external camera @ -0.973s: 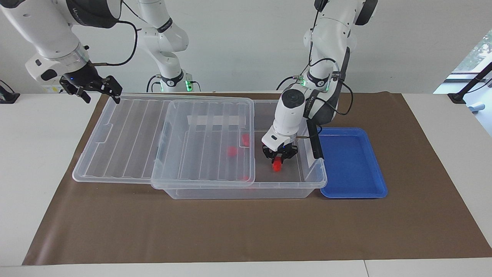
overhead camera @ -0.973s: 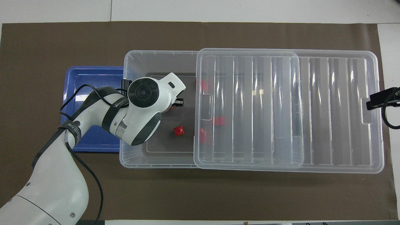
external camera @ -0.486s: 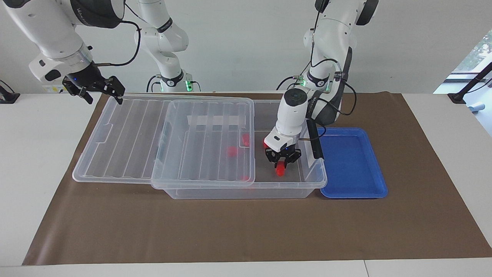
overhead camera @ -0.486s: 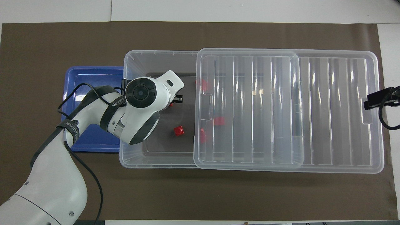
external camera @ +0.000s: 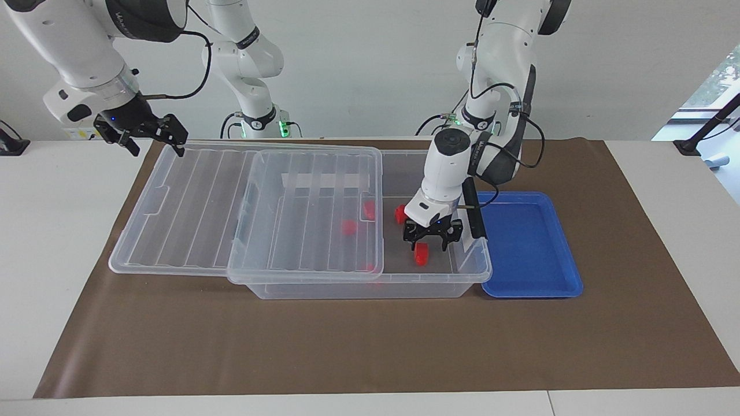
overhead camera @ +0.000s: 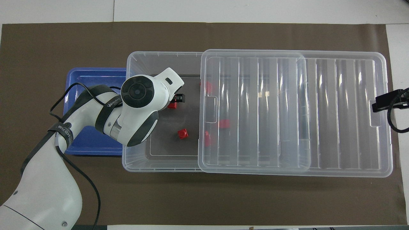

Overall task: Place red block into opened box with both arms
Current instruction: 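Lower the red block into the open box and open the left gripper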

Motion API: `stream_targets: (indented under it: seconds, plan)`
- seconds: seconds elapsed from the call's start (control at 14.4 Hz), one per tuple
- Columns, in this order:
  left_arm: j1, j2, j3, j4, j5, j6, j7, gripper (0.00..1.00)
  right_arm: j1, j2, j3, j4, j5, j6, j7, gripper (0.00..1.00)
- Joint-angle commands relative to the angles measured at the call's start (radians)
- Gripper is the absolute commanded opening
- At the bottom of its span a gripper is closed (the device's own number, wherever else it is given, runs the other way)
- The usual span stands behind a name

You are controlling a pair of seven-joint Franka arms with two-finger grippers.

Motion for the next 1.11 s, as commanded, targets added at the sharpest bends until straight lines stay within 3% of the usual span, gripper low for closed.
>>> stream_targets:
  seconds: [0.0, 0.28, 0.35, 0.42, 0.49, 0.56, 0.63, 0.76, 1.04]
  plan:
    - [-0.005, -0.085, -0.002, -0.015, -0.032, -0.090, -0.016, 1.00, -0.010, -0.023, 0.014, -0.028, -0.012, 0.018, 0.013, 1.00]
    - [0.008, -0.162, 0.006, -0.015, -0.076, -0.153, -0.005, 1.00, -0.013, -0.023, 0.011, -0.028, -0.015, 0.026, -0.020, 1.00]
    - [0.021, -0.168, 0.007, -0.015, -0.077, -0.160, -0.005, 1.00, -0.013, -0.023, 0.008, -0.033, -0.015, 0.052, -0.033, 0.90]
    - [0.045, -0.179, 0.007, -0.015, -0.080, -0.165, -0.004, 1.00, -0.014, -0.023, 0.006, -0.033, -0.021, 0.058, -0.041, 0.63]
    - [0.066, -0.194, 0.009, -0.015, -0.096, -0.177, -0.002, 1.00, -0.017, -0.023, 0.005, -0.036, -0.023, 0.066, -0.049, 0.30]
    - [0.088, -0.208, 0.010, -0.015, -0.121, -0.188, 0.012, 1.00, -0.019, -0.023, -0.003, -0.042, -0.024, 0.073, -0.056, 0.09]
    - [0.122, -0.219, 0.010, -0.013, -0.151, -0.197, 0.056, 1.00, -0.020, -0.025, -0.017, -0.053, -0.023, 0.087, -0.079, 0.00]
    - [0.177, -0.242, 0.010, -0.012, -0.190, -0.232, 0.152, 1.00, -0.020, -0.034, -0.047, -0.096, -0.021, 0.145, -0.194, 0.00]
    - [0.255, -0.246, 0.012, 0.039, -0.199, -0.300, 0.275, 1.00, -0.034, -0.004, -0.093, -0.119, -0.021, 0.214, -0.224, 0.00]
